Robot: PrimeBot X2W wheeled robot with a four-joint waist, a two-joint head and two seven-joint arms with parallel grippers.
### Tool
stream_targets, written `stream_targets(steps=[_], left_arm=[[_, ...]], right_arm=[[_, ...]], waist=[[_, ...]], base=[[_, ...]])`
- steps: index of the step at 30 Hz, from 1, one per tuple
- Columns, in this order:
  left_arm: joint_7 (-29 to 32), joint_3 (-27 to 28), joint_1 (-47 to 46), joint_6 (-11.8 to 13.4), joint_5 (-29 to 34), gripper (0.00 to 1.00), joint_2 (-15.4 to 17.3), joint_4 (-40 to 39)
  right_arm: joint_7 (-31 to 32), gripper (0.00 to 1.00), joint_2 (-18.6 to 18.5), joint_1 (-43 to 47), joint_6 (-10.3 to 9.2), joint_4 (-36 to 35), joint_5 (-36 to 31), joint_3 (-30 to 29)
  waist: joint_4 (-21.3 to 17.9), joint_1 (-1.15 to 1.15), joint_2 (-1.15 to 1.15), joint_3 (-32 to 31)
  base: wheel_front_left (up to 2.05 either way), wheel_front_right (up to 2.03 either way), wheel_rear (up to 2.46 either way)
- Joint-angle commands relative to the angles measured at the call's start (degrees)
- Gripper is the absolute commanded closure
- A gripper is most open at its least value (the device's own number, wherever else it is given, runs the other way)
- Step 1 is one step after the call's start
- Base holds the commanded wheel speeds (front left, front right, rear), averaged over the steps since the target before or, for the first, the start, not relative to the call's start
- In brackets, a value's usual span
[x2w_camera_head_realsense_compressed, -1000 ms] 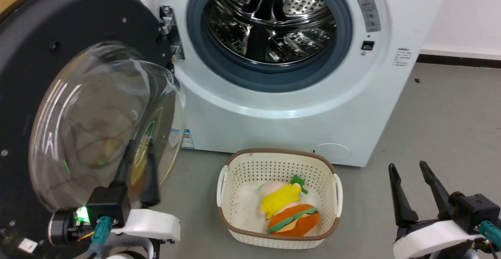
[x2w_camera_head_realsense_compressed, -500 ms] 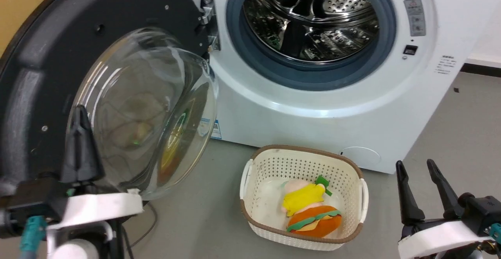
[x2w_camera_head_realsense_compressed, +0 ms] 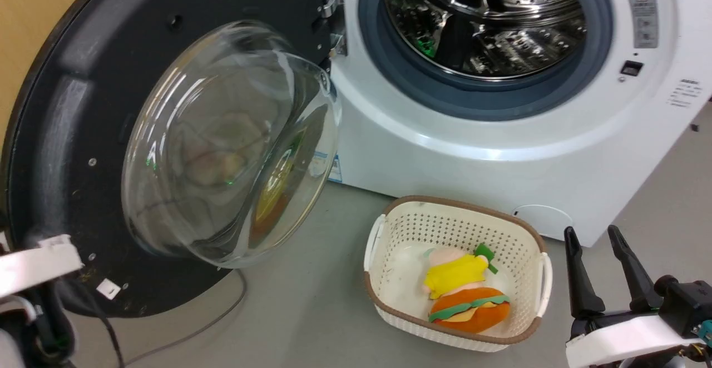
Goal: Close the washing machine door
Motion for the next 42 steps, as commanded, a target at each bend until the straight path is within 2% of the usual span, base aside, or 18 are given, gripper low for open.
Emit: stream_targets(steps=[1,6,10,16,20,25,30,35,42], left_arm=[[-0.6,1.5,-1.4,-0.7,-1.1,1.00,0.4,0.8],[-0.5,4.8,-4.4,-2.2,-6.2,1.00,3.2,7.3],[3.0,7.7,-8.1,-2.6,-13.0,1.00,6.1,13.7],[11.1,10.5,-13.4,-3.0,-22.3,1.00,10.1,24.2],[20.2,10.7,-16.5,-3.4,-29.9,1.00,12.0,30.6],[29.6,9.5,-17.6,-4.3,-36.1,1.00,14.5,35.8],[37.6,8.8,-17.0,-4.9,-43.1,1.00,15.6,38.2],[44.2,6.9,-14.7,-5.2,-50.9,1.00,14.9,36.5],[51.3,2.3,-10.2,-5.7,-57.5,1.00,15.4,32.0]], right_arm=[[-0.7,0.00,0.1,-0.5,0.03,0.1,0.5,0.0],[-1.3,0.00,0.1,-0.8,0.03,0.3,0.7,-0.1],[-1.8,0.00,0.1,-1.0,0.03,0.5,1.0,-0.4],[-2.5,0.00,0.1,-1.1,0.03,0.9,1.8,-0.8],[-3.0,0.00,0.1,-1.1,0.03,1.2,2.3,-1.0],[-3.6,0.00,0.1,-0.9,0.04,1.3,3.0,-1.6],[-4.2,0.00,0.1,-0.6,0.04,1.3,3.7,-2.3],[-4.8,0.00,0.1,-0.5,0.04,1.5,4.1,-2.5],[-5.6,0.00,0.2,-1.1,0.04,2.0,5.0,-2.1]], waist=[[0.6,-0.01,0.00,0.5],[2.0,-0.01,0.00,1.4],[3.1,-0.01,0.00,2.1],[4.6,-0.01,0.00,2.8],[5.6,-0.01,0.00,3.0],[6.7,-0.01,0.00,3.2],[8.0,-0.01,0.00,3.7],[9.3,-0.01,0.00,4.2],[11.0,-0.01,0.00,4.4]], base=[[0.00,0.00,0.00],[0.00,0.00,0.00],[0.00,0.00,0.00],[0.00,0.00,0.00],[0.00,0.00,0.00],[0.00,0.00,0.00],[0.00,0.00,0.00],[0.00,0.00,0.00],[0.00,0.00,0.00]])
